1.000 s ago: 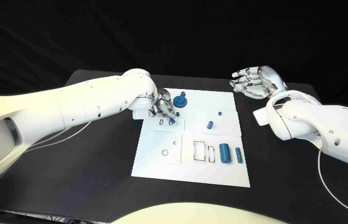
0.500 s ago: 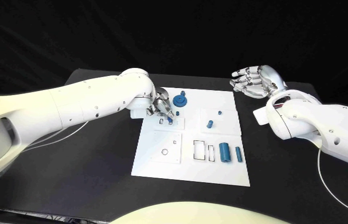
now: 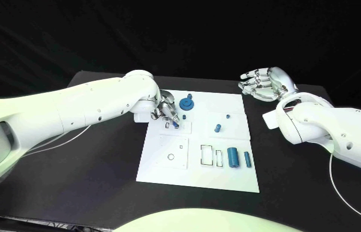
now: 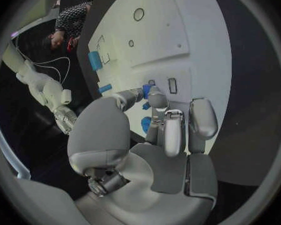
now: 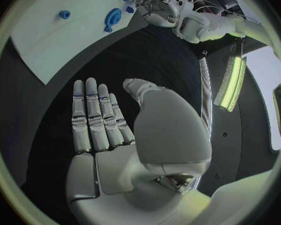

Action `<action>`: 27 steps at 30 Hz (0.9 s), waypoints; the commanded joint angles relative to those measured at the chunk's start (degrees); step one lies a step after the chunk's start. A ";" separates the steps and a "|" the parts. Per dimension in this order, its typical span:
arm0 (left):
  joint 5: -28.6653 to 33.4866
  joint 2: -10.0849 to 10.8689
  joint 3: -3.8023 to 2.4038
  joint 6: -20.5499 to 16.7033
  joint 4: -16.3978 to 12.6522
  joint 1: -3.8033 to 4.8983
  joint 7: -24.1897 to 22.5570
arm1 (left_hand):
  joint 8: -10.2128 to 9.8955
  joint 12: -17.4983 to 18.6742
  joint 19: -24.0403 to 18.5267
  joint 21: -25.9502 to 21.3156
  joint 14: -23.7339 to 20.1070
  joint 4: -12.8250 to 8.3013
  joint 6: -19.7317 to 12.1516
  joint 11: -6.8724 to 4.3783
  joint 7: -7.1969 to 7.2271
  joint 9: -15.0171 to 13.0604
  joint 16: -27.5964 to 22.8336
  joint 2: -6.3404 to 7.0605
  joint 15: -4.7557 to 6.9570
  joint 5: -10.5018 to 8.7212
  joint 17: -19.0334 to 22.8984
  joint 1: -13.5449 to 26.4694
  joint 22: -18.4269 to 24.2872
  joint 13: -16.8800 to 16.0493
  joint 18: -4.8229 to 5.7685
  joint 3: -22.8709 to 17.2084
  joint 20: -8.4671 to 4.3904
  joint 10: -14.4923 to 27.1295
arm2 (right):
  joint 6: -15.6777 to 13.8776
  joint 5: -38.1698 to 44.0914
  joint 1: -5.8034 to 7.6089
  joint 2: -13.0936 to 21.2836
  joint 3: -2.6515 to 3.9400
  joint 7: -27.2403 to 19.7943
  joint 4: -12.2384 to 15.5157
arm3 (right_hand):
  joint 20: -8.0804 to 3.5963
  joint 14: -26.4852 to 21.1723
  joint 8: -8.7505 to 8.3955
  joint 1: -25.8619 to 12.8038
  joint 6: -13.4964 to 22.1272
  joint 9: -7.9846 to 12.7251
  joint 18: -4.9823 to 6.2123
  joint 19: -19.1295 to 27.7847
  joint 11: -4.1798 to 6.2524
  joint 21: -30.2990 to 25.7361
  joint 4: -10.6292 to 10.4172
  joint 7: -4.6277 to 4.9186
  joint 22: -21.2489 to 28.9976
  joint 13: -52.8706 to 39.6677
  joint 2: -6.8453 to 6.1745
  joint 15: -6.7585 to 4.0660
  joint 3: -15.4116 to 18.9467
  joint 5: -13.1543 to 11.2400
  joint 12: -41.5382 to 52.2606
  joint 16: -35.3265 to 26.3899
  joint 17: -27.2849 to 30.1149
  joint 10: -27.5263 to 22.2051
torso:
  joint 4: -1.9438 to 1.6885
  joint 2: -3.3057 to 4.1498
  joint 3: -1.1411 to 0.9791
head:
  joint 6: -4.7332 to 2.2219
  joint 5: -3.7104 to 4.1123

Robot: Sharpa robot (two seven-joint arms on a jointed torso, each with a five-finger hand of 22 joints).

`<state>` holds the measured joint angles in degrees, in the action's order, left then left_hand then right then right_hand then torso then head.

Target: Assemble the parts on the task board

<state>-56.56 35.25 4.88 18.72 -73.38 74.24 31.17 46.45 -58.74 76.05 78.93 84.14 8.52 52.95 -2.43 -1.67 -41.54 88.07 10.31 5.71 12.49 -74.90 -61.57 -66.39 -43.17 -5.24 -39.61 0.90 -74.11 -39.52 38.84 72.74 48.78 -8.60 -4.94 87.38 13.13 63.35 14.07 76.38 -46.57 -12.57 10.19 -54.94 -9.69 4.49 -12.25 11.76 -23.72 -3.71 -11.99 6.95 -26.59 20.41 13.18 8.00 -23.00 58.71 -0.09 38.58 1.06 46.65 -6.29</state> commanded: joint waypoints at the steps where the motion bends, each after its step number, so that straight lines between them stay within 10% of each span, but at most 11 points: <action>1: 0.73 0.01 0.05 1.67 -0.14 -0.05 0.17 | 0.26 -0.31 0.40 0.30 4.82 -6.88 -0.06 -0.20 0.39 -0.05 0.04 -3.00 -0.25 0.23 -11.20 -3.56 -0.05 -0.05 0.36 -6.69 0.16 -0.05 | 0.72 0.49 -0.03 -0.06 0.01 -0.48 -0.10 | 0.24 -0.05 -0.28 -0.47 0.19 0.10 0.27 -0.07 -0.33 -0.27 0.07 2.24 0.06 0.03 -0.06 0.05 0.03 0.29 -0.14 -0.26 0.09 -0.13 | 0.04 0.03 -0.02 | 0.04 -0.02; 27: 0.23 -0.38 0.17 1.79 0.08 -0.07 0.19 | 0.27 -0.47 0.43 0.33 4.83 -7.02 0.01 -0.20 0.39 -0.14 0.06 -2.94 -0.25 0.27 -11.24 -3.54 -0.10 -0.24 0.37 -6.87 0.15 -0.14 | 0.71 0.49 -0.03 0.00 0.01 -0.49 -0.27 | 0.24 -0.05 -0.28 -0.47 0.19 0.10 0.27 -0.07 -0.33 -0.27 0.07 2.24 0.06 0.03 -0.06 0.05 0.03 0.29 -0.14 -0.26 0.09 -0.13 | 0.02 0.03 0.05 | 0.19 0.03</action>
<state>-56.20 35.06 5.02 19.55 -73.31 74.20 31.28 46.32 -59.02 76.05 78.93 84.14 8.52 53.11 -2.42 -1.70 -41.69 88.07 10.30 5.71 12.59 -74.90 -61.58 -66.44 -43.35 -5.24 -39.61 0.90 -74.12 -39.50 38.84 72.74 48.79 -8.60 -4.94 87.06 13.13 63.35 14.07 76.38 -46.57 -12.53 10.19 -54.94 -9.69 4.49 -12.25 11.76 -23.72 -3.71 -11.99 6.95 -26.58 20.41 13.18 8.00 -23.00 58.71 -0.08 38.59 1.06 46.75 -6.27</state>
